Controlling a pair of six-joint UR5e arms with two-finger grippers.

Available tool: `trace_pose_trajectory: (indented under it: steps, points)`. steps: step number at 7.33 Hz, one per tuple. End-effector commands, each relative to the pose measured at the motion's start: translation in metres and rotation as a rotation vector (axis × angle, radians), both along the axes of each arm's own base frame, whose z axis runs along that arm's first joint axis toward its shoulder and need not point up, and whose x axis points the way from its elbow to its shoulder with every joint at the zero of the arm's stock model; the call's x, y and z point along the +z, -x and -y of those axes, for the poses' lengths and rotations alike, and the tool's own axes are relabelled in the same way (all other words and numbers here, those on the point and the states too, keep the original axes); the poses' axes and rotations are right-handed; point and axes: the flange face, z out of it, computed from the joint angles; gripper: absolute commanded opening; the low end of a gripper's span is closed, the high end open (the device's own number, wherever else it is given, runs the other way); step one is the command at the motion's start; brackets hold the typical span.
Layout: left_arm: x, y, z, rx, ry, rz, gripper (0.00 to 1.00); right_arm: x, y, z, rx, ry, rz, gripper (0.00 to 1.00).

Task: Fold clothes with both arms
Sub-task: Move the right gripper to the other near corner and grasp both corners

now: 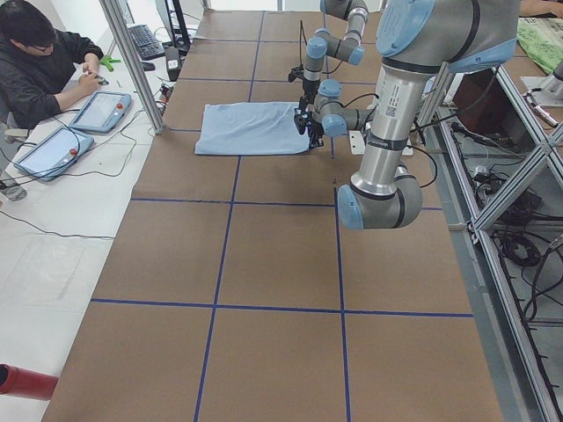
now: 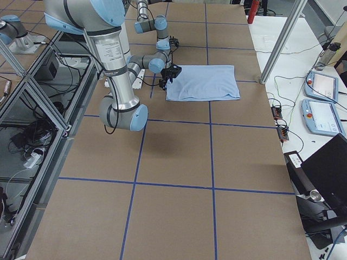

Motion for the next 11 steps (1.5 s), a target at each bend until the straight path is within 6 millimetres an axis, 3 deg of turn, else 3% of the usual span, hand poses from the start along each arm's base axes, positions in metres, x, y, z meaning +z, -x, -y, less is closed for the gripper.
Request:
trace_pose_trajectory:
  steps: [1, 7, 9, 10, 11]
  points:
    - [-0.0001, -0.0001, 0.0, 0.0, 0.0, -0.001, 0.0, 0.0164, 0.0104, 0.0024, 0.002, 0.01, -0.034, 1.0]
    - [-0.0001, 0.0008, 0.0017, -0.003, 0.0, -0.001, 0.0, 0.0207, 0.0135, -0.0029, -0.008, 0.014, -0.041, 0.99]
    - [-0.0001, 0.0017, 0.0034, -0.006, 0.0, -0.001, 0.0, 0.019, 0.0133, -0.0029, -0.008, 0.013, -0.038, 0.42]
    - [-0.0001, 0.0021, 0.0043, -0.008, 0.0, -0.001, 0.0, 0.0181, 0.0135, -0.003, -0.01, 0.012, -0.037, 0.24]
    - [-0.0001, 0.0021, 0.0043, -0.002, -0.007, 0.001, 0.0, 0.0181, 0.0135, -0.003, -0.01, 0.012, -0.037, 0.16]
